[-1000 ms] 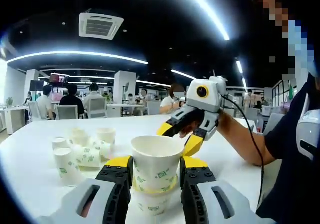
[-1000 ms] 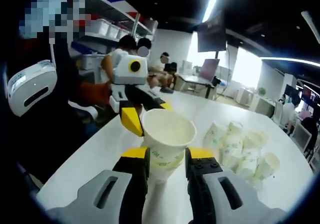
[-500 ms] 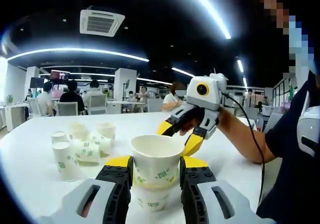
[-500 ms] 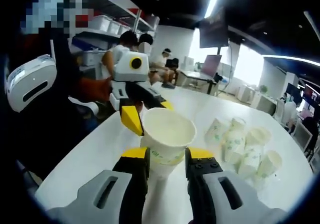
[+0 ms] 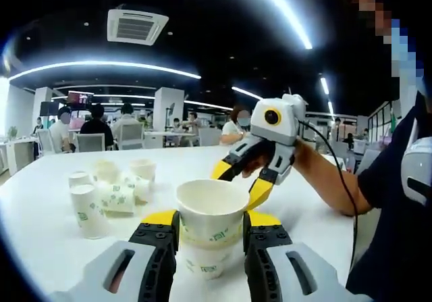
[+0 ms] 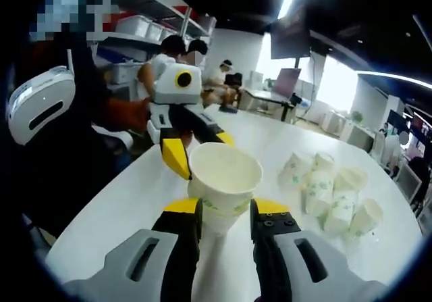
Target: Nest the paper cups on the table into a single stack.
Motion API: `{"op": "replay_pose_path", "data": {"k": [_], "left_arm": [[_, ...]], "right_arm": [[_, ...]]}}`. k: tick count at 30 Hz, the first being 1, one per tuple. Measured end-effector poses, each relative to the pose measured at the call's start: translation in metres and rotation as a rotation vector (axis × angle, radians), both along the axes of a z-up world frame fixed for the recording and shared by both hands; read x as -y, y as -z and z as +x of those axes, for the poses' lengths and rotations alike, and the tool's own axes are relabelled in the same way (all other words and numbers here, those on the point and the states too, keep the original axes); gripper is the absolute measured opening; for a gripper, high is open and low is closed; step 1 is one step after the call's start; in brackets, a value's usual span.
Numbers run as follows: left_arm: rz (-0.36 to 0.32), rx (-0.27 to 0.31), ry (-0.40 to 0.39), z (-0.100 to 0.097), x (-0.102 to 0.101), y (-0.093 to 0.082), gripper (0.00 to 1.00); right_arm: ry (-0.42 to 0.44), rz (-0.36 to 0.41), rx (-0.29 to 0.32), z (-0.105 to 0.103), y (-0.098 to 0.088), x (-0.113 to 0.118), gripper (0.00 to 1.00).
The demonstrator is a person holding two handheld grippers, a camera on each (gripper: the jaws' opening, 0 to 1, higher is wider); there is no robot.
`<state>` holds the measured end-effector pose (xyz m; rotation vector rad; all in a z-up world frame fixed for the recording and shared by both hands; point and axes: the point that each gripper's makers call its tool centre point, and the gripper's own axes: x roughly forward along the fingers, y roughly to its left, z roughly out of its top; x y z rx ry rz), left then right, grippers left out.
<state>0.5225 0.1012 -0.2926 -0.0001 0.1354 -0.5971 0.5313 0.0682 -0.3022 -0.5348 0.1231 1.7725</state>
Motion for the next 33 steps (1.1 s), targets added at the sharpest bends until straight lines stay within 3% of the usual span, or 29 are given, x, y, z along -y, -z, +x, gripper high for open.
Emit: {"op": "replay_pose_path", "data": {"k": [21,33], "left_arm": [[0.012,-0.004,-0.007,-0.007,-0.004,0.007,0.45],[-0.021,0.043,-0.006,-0.009,-0.005,-0.005,0.45]], "right_arm": [[-0.009,0.003,0.012,-0.003,-0.001,0.004,0.3],[-0.021,0.054,0.018,-0.007,-0.015,0.001,0.3]]}}
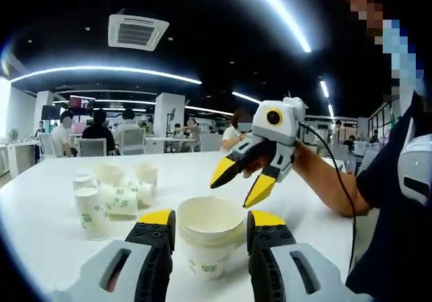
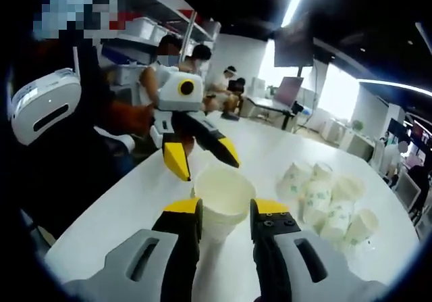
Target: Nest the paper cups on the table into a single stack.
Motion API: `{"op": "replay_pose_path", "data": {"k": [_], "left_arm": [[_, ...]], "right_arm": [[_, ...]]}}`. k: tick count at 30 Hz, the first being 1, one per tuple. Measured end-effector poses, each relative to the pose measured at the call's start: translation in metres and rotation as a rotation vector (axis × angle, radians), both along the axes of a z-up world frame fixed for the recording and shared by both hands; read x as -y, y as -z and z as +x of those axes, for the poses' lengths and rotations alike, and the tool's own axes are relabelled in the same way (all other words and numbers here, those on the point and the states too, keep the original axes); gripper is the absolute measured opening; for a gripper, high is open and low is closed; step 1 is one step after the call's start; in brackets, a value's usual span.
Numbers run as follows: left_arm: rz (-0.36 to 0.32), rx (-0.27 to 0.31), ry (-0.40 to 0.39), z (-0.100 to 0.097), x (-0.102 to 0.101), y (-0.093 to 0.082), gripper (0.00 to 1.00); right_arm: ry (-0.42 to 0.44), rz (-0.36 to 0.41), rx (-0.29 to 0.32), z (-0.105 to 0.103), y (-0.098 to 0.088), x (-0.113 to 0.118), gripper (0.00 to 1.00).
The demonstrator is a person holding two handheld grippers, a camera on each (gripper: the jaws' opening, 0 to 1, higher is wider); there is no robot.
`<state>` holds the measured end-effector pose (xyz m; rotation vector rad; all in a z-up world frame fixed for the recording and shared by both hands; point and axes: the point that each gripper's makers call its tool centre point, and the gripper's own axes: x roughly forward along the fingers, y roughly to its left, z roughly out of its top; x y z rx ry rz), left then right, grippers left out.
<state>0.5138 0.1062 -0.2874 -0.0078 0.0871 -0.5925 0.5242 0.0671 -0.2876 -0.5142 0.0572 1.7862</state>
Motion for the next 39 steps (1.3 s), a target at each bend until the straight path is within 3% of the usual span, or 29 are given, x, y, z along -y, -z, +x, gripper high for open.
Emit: {"op": "replay_pose_path", "data": {"k": [23,31,37,39], "left_arm": [[0.026,-0.028,-0.013,0.004,-0.004,0.011,0.4],[-0.001,-0.012,-0.024,0.003,-0.007,0.004,0.46],[0.004,0.002,-0.034,0.002,-0.008,0.001,0.59],[0.006,0.008,-0.037,0.001,-0.008,0.0,0.63]], "right_arm": [[0.02,-0.024,0.017,0.008,0.007,-0.002,0.27],[0.087,0.001,0.04,0.024,-0.002,0.002,0.31],[0.162,0.025,0.038,0.04,-0.01,0.005,0.35],[0.234,-0.004,0.07,0.055,-0.007,0.009,0.39]]}}
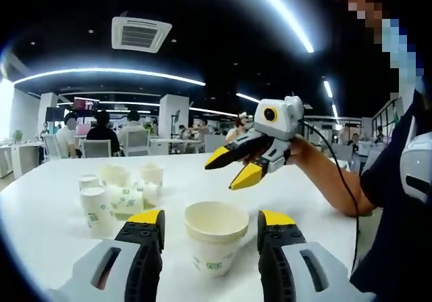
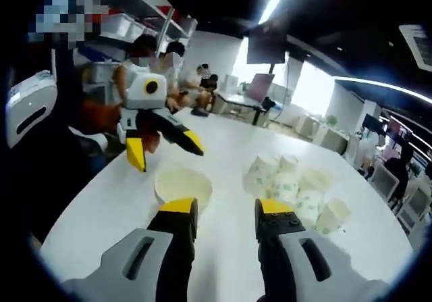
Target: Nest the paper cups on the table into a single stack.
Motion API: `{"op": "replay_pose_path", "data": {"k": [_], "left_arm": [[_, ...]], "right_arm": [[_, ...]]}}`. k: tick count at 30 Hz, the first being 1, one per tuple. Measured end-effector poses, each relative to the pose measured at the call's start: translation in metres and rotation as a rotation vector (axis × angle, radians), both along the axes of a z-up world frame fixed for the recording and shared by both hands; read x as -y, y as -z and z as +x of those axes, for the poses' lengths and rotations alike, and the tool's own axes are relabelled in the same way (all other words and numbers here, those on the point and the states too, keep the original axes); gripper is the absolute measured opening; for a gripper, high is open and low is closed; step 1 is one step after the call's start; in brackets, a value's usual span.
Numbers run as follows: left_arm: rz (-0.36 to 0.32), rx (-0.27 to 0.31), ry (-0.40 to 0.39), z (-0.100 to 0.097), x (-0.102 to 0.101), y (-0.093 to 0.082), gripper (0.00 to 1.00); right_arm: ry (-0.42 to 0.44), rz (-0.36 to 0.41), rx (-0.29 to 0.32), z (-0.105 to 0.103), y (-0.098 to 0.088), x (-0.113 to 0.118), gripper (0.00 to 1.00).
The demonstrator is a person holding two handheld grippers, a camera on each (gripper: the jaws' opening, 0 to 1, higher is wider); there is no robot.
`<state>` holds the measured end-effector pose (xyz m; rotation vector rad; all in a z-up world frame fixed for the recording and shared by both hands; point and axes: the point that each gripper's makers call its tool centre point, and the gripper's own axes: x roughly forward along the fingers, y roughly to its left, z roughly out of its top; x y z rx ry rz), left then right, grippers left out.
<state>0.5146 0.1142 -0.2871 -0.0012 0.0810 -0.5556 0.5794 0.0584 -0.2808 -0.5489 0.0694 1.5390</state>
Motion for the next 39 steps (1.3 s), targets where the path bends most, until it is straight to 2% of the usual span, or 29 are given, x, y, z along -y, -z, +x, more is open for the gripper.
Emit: {"op": "replay_pose_path", "data": {"k": [4,6,10,16,28,37,39], "left_arm": [[0.015,0.003,-0.003,-0.002,0.0,0.0,0.74],[0.026,0.001,-0.003,-0.004,0.0,0.002,0.81],[0.05,-0.01,0.004,-0.008,0.001,0.007,0.89],[0.062,-0.015,0.011,-0.013,0.002,0.01,0.99],[0.054,-0.022,-0.008,-0.014,-0.006,0.011,0.99],[0.041,-0.029,-0.019,-0.016,-0.01,0.015,0.99],[0.039,-0.027,-0.022,-0.017,-0.012,0.014,0.99]], "right_arm": [[0.13,-0.043,0.036,0.027,0.004,0.009,0.53],[0.148,-0.035,0.034,0.031,0.002,0.01,0.58],[0.185,-0.021,0.007,0.034,-0.001,0.012,0.65],[0.214,-0.027,0.01,0.04,-0.002,0.014,0.78],[0.252,-0.031,-0.019,0.05,0.003,0.013,0.91],[0.259,-0.031,-0.033,0.052,0.007,0.011,0.94],[0.26,-0.032,-0.035,0.052,0.008,0.011,0.98]]}}
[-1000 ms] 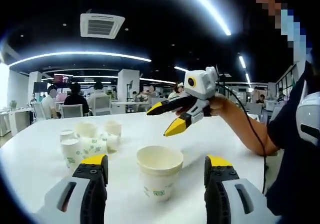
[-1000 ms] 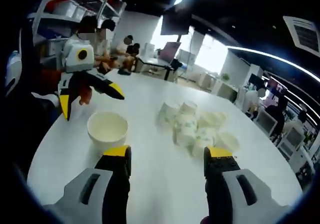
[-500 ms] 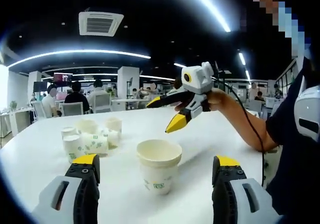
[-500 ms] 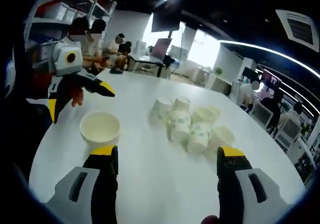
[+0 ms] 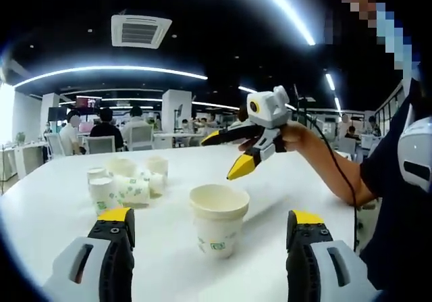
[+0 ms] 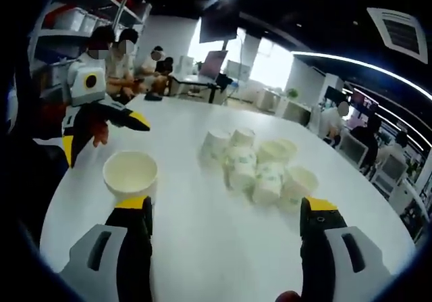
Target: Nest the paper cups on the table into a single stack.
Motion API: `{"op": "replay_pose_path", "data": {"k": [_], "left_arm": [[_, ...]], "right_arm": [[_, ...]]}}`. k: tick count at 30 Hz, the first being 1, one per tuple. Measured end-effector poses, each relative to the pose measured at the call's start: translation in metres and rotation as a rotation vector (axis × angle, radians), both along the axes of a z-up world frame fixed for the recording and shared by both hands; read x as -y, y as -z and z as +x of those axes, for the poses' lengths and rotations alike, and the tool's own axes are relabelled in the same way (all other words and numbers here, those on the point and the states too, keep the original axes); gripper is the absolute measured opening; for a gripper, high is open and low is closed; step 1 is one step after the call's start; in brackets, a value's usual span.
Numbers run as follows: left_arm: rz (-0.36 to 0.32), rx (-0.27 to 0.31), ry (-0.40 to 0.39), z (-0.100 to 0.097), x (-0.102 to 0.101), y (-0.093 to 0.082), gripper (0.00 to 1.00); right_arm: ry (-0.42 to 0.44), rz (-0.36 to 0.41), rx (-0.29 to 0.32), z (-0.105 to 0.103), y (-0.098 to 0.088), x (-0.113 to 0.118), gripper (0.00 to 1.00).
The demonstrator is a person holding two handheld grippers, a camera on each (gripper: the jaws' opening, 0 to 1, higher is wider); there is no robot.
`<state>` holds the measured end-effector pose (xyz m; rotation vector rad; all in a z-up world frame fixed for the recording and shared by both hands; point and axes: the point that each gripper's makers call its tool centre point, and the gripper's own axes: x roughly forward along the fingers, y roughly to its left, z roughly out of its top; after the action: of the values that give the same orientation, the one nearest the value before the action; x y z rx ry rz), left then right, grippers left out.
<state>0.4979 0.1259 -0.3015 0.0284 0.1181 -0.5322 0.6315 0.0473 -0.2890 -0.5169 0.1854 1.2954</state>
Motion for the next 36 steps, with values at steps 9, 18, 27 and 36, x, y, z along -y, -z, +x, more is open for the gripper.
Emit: {"op": "replay_pose_path", "data": {"k": [9,18,27,36], "left_arm": [[0.031,-0.014,-0.068,0.0,-0.014,-0.007,0.99],[0.033,-0.018,-0.156,0.0,-0.037,-0.018,0.99],[0.032,-0.024,-0.22,-0.002,-0.058,-0.023,0.98],[0.037,-0.033,-0.22,-0.004,-0.058,-0.021,0.97]], "right_arm": [[0.045,0.014,-0.035,0.006,-0.001,0.008,0.99],[0.035,0.027,-0.042,0.003,-0.005,0.006,0.99],[0.029,0.034,-0.044,-0.001,-0.008,0.004,0.99],[0.025,0.029,-0.041,-0.003,-0.007,0.003,0.96]]}}
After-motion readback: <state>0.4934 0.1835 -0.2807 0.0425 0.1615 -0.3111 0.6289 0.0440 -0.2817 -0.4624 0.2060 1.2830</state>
